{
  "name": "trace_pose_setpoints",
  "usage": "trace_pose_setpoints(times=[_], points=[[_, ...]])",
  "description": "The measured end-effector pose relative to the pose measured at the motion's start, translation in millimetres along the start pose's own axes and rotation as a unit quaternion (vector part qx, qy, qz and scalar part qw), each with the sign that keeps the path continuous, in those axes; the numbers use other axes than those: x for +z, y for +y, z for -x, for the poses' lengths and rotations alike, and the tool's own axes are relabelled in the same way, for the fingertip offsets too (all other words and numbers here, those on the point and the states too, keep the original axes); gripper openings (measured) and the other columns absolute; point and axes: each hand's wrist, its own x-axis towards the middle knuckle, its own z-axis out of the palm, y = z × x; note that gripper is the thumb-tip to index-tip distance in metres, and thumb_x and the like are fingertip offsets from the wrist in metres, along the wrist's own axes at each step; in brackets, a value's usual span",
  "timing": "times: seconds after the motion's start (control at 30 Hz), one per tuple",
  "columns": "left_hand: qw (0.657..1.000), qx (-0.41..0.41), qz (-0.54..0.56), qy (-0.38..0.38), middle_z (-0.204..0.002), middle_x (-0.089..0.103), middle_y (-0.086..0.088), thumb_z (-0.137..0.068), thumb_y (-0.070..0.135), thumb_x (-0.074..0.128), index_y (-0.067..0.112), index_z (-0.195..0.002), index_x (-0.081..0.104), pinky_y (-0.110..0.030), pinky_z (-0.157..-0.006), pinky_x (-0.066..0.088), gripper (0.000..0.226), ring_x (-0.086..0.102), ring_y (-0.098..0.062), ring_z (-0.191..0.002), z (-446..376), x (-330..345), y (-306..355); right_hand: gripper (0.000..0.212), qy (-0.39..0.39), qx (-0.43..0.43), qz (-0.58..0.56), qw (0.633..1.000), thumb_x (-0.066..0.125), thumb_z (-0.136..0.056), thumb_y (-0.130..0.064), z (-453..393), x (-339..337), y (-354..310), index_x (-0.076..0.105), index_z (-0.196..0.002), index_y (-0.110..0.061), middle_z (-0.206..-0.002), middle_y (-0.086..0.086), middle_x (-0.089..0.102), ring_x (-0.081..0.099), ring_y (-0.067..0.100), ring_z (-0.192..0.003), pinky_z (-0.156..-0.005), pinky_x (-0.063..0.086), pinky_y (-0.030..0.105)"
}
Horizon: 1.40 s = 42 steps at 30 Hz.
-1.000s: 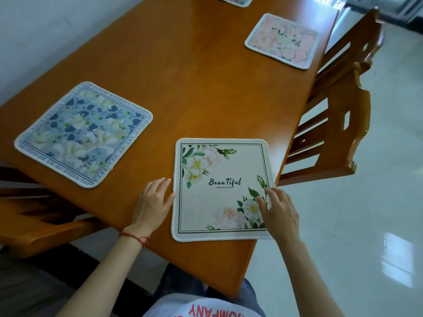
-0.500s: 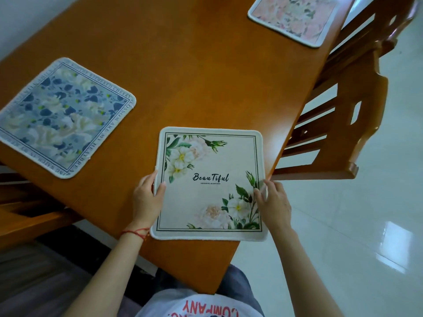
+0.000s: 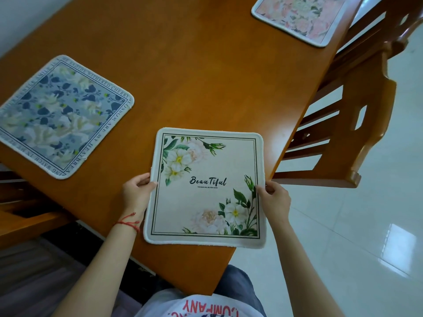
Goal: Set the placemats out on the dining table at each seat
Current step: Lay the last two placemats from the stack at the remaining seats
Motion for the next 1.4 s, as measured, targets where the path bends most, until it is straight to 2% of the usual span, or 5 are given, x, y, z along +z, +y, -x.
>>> trace_pose_setpoints(times=[0.43,0.6,1.07,1.27,1.4], points=[[0.999,0.024,-0.003,-0.037,-0.107,0.064,-0.018,-0.077,-0.002,0.066,-0.002,-0.114,0.059,-0.029,-0.078,0.045,0.037,0.057,-0.020,-0.089,-1.1,-11.1,4.6,0.022,0.038,0.002,-0.025,0.999,0.062,-0.084,-0.017,9.0,-0.6,-8.6,0.064,-0.104,-0.008,-0.084,-0.002,0.060,0.057,0.009,-0.072,-0.055,0.034,0.010],[0.998,0.041,0.001,-0.041,-0.101,0.064,-0.013,-0.076,-0.001,0.067,0.000,-0.110,0.061,-0.022,-0.069,0.045,0.034,0.058,-0.019,-0.086,6.5,-17.7,6.2,0.022,0.035,-0.031,-0.048,0.998,0.064,-0.083,-0.015,6.6,-5.9,-15.1,0.064,-0.103,-0.007,-0.084,-0.003,0.061,0.054,-0.003,-0.068,-0.057,0.040,0.011],[0.991,0.011,0.085,0.101,-0.094,0.062,-0.006,-0.078,-0.002,0.065,0.000,-0.108,0.061,-0.015,-0.059,0.041,0.031,0.058,-0.015,-0.078,78.3,25.4,18.5,0.023,-0.086,-0.143,-0.017,0.986,0.063,-0.084,-0.016,-56.8,-64.4,-39.1,0.064,-0.105,-0.008,-0.088,0.002,0.067,0.059,0.001,-0.069,-0.053,0.044,0.011],[0.982,0.010,0.120,0.144,-0.093,0.061,-0.007,-0.077,-0.004,0.065,-0.001,-0.108,0.061,-0.014,-0.058,0.039,0.032,0.057,-0.016,-0.079,104.4,34.2,24.8,0.026,-0.120,-0.176,-0.014,0.977,0.063,-0.084,-0.018,-70.5,-82.2,-53.3,0.061,-0.109,-0.010,-0.090,0.002,0.067,0.065,0.011,-0.074,-0.062,0.056,0.026],[0.978,0.009,0.131,0.159,-0.093,0.062,-0.008,-0.077,-0.005,0.065,-0.002,-0.107,0.061,-0.016,-0.060,0.041,0.031,0.058,-0.018,-0.081,105.1,33.5,27.0,0.026,-0.127,-0.201,-0.003,0.971,0.062,-0.085,-0.018,-74.6,-78.6,-62.3,0.061,-0.110,-0.010,-0.081,-0.008,0.061,0.062,0.005,-0.071,-0.055,0.049,0.017]])
